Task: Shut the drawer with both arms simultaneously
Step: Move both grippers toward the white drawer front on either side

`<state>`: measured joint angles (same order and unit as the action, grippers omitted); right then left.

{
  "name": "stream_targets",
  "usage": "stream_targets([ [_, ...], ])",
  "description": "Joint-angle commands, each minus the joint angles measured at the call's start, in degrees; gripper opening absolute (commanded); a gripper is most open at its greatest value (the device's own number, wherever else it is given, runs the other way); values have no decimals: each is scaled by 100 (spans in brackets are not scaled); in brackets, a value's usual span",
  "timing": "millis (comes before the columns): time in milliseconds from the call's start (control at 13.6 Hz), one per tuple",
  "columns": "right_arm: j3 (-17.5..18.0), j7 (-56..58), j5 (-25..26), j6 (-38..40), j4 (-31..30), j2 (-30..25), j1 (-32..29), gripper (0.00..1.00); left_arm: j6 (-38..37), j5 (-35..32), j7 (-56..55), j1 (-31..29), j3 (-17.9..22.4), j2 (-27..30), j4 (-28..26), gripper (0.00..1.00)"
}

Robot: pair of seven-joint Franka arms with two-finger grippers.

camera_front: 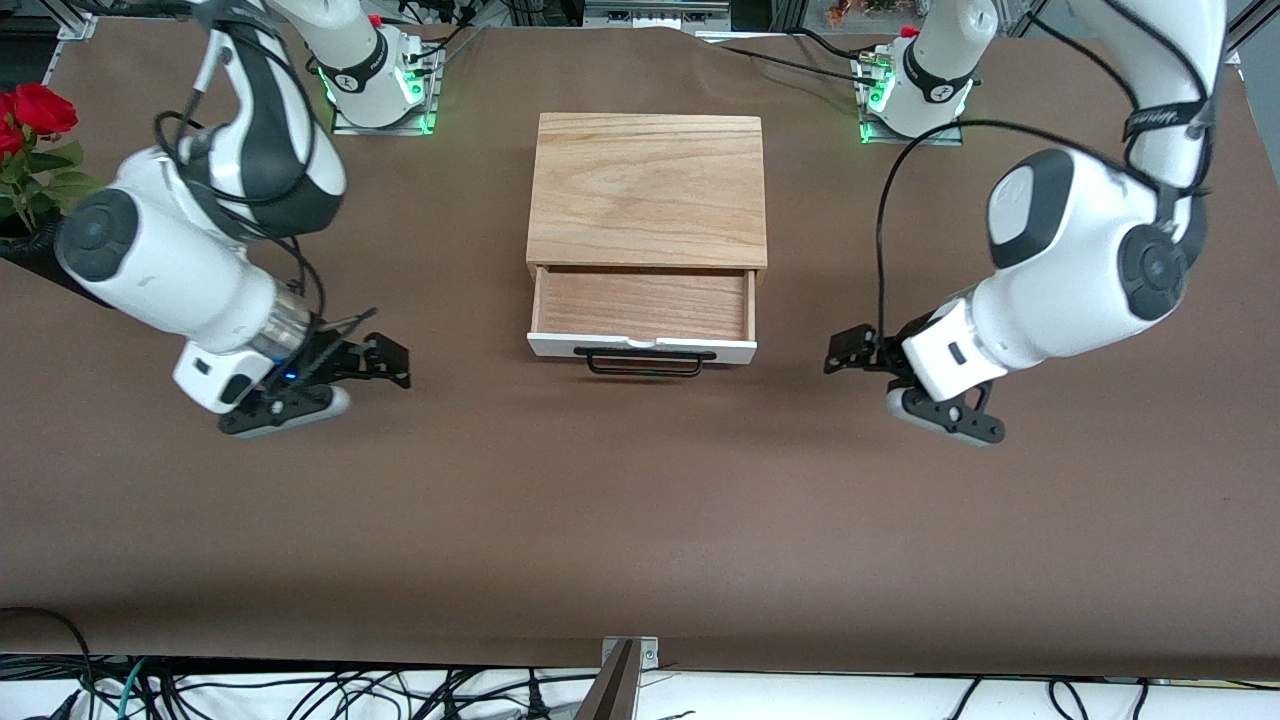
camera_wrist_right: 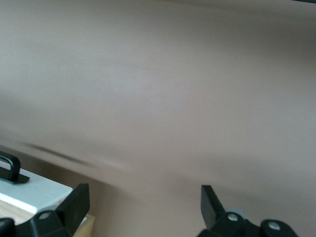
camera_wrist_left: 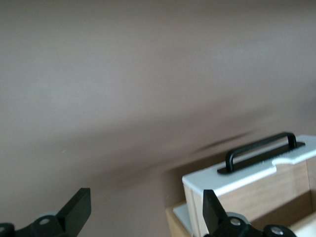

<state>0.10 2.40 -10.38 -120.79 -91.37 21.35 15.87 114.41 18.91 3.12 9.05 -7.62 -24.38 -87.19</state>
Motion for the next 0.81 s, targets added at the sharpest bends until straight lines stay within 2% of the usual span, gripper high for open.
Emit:
stream_targets([
  [0, -27, -47, -78, -260, 111, 246, 275, 100, 632, 365, -48, 297, -29, -409, 203, 100],
  [221, -27, -55, -191, -462, 111, 457, 425, 100, 907, 728, -65, 517, -38, -708, 168, 100],
  [294, -27, -47, -645, -576, 111, 580, 530, 100, 907, 893, -65, 658, -38, -778, 72, 100],
  [368, -27, -29, -884, -655, 111, 659, 592, 100, 907, 1060, -65, 737, -38, -788, -16, 100],
  [589, -27, -29, -939, -787, 111, 870, 881, 100, 899, 1194, -48, 843, -38, -788, -271, 100],
  [736, -27, -29, -948, -1147, 111, 1002, 1031, 100, 907, 1202, -57, 940, -38, -901, -298, 100],
])
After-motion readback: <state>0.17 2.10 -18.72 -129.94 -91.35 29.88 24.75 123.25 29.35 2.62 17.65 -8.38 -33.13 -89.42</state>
